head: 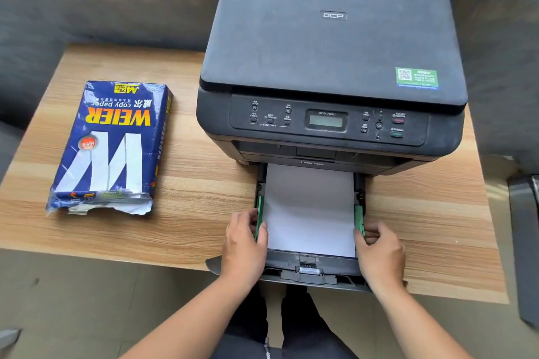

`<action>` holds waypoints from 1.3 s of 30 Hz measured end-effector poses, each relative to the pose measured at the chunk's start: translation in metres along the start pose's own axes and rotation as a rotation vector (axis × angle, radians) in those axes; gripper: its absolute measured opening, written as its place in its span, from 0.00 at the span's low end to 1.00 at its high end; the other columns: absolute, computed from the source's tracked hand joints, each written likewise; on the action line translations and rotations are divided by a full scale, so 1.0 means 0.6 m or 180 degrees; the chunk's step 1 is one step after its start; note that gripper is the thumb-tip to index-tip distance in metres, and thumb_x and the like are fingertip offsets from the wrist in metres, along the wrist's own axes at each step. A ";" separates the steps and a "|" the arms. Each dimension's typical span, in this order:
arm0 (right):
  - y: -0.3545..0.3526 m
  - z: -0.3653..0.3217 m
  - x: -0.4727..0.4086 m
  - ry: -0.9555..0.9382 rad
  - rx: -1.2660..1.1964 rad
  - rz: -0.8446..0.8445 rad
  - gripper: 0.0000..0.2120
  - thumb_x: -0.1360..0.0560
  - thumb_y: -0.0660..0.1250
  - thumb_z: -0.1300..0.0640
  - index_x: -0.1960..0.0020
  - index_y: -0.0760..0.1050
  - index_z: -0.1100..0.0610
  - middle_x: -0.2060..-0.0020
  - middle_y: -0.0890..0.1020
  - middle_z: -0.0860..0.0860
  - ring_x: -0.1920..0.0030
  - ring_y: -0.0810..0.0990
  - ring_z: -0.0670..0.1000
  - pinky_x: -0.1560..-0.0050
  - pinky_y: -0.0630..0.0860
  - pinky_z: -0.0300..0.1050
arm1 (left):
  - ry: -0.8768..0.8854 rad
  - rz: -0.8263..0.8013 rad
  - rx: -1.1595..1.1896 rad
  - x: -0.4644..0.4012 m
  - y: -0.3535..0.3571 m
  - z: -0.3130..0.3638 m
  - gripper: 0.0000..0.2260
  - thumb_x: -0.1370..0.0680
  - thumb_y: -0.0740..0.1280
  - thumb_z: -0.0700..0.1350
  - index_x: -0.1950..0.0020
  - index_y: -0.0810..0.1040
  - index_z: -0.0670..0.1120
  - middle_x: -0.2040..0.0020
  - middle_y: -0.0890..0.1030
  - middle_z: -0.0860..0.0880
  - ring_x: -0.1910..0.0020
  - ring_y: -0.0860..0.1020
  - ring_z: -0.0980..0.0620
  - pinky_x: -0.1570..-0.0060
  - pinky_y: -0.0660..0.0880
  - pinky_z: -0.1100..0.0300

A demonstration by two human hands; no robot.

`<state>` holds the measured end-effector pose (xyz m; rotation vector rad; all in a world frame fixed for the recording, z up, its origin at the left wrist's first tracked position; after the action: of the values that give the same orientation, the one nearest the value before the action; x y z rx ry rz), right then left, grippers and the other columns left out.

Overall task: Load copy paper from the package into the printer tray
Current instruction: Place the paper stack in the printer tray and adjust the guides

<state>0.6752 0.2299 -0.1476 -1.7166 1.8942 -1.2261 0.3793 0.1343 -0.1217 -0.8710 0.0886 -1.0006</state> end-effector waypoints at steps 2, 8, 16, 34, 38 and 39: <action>0.001 0.000 0.001 0.0078 -0.0013 0.0031 0.03 0.27 0.73 0.57 0.57 0.80 0.55 0.63 0.85 0.54 0.59 0.83 0.59 0.58 0.75 0.49 | 0.0002 -0.0005 -0.0104 -0.001 0.003 0.006 0.17 0.22 0.67 0.44 0.34 0.74 0.45 0.47 0.77 0.49 0.47 0.77 0.48 0.45 0.76 0.49; 0.004 0.009 -0.004 0.0080 0.0334 0.0079 0.05 0.27 0.70 0.52 0.54 0.82 0.52 0.58 0.85 0.56 0.54 0.82 0.61 0.59 0.74 0.49 | -0.0121 0.0014 -0.0263 0.014 0.011 0.020 0.21 0.22 0.65 0.41 0.29 0.71 0.41 0.39 0.79 0.42 0.37 0.74 0.43 0.38 0.72 0.48; 0.013 0.009 -0.007 -0.0053 0.0205 0.0073 0.06 0.26 0.71 0.53 0.53 0.83 0.54 0.59 0.85 0.57 0.55 0.82 0.61 0.56 0.75 0.48 | -0.0383 -0.0096 -0.0137 0.016 0.026 0.017 0.22 0.22 0.64 0.43 0.28 0.69 0.48 0.42 0.77 0.44 0.41 0.68 0.49 0.49 0.65 0.58; 0.021 0.008 -0.006 -0.0133 0.0284 0.0179 0.04 0.26 0.70 0.56 0.55 0.82 0.56 0.60 0.85 0.57 0.54 0.81 0.63 0.57 0.70 0.47 | -0.0212 -0.0130 -0.0511 0.003 0.019 0.030 0.21 0.23 0.64 0.43 0.30 0.71 0.43 0.42 0.80 0.43 0.37 0.69 0.44 0.41 0.69 0.52; 0.022 0.009 -0.007 -0.0162 0.0316 0.0245 0.04 0.27 0.70 0.57 0.55 0.81 0.56 0.60 0.84 0.57 0.54 0.81 0.62 0.58 0.71 0.47 | -0.0127 -0.0109 -0.0558 0.005 0.019 0.031 0.21 0.24 0.64 0.43 0.31 0.72 0.45 0.43 0.81 0.44 0.40 0.69 0.45 0.45 0.69 0.54; 0.023 0.010 -0.006 -0.0155 0.0313 0.0249 0.04 0.27 0.70 0.57 0.55 0.81 0.56 0.60 0.84 0.57 0.54 0.81 0.62 0.58 0.71 0.47 | -0.0104 -0.0105 -0.0576 0.006 0.020 0.032 0.21 0.24 0.64 0.44 0.31 0.71 0.45 0.43 0.81 0.44 0.40 0.69 0.45 0.44 0.69 0.53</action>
<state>0.6713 0.2299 -0.1623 -1.5925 1.8238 -1.2161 0.3981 0.1458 -0.1159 -1.0568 0.1390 -1.0197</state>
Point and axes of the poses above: each hand's wrist, its own x-axis away from the middle knuckle, its own y-axis out of the palm, z = x × y, the point moved 8 cm from there along -x, towards the middle knuckle
